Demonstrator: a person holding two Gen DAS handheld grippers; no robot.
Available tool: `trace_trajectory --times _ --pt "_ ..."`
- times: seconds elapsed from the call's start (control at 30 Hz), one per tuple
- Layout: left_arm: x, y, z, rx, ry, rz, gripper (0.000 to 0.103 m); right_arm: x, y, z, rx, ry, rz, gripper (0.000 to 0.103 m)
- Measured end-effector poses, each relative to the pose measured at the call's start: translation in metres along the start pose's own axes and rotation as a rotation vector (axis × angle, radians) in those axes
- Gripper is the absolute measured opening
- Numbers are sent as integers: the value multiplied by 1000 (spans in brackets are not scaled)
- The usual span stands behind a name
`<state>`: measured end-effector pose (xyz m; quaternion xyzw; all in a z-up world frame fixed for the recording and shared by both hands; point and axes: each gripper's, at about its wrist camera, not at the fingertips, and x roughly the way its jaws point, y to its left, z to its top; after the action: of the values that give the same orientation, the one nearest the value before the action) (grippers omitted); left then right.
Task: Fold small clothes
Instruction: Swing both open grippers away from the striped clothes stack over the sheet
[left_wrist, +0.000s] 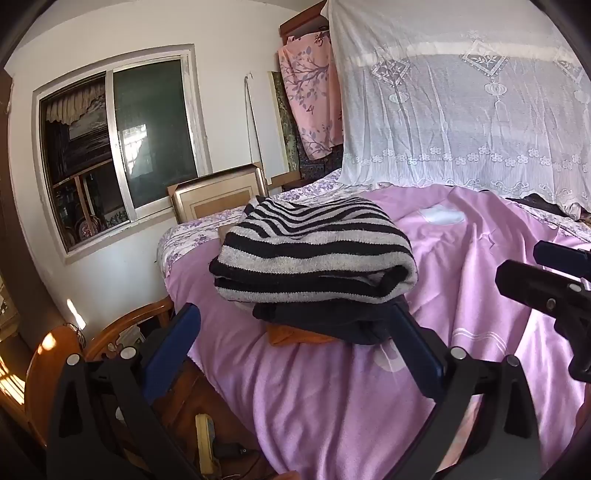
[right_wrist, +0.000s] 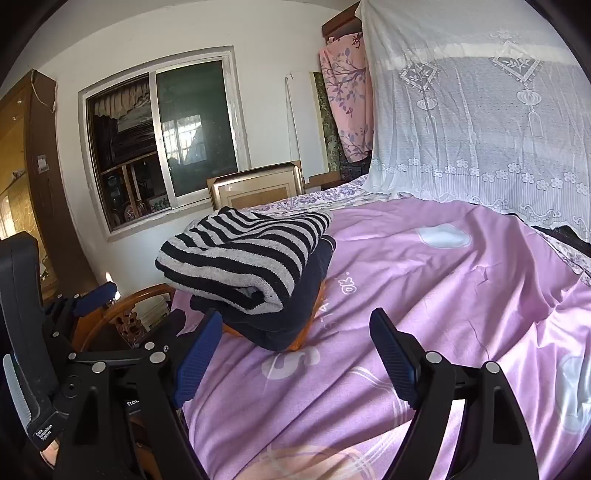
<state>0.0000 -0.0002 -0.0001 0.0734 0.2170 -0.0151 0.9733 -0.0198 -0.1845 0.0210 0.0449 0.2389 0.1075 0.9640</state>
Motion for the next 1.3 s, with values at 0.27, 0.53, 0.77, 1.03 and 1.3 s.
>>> trace_trajectory --times 0.27,0.53,0.77,1.03,1.3 --pt "0 0 0 8 2 1 98 0 -1 0 0 -7 -3 87" --pt "2 -11 -5 24 13 -12 98 1 2 3 3 -11 -10 88" --pt "3 -17 -5 39 26 -19 98 -13 -10 1 19 -29 -5 90" --pt "5 -26 -7 48 42 -41 98 -16 -17 -1 23 -30 -32 92" --pt "5 -38 -9 67 50 -64 98 -19 -32 -8 39 -13 -65 95"
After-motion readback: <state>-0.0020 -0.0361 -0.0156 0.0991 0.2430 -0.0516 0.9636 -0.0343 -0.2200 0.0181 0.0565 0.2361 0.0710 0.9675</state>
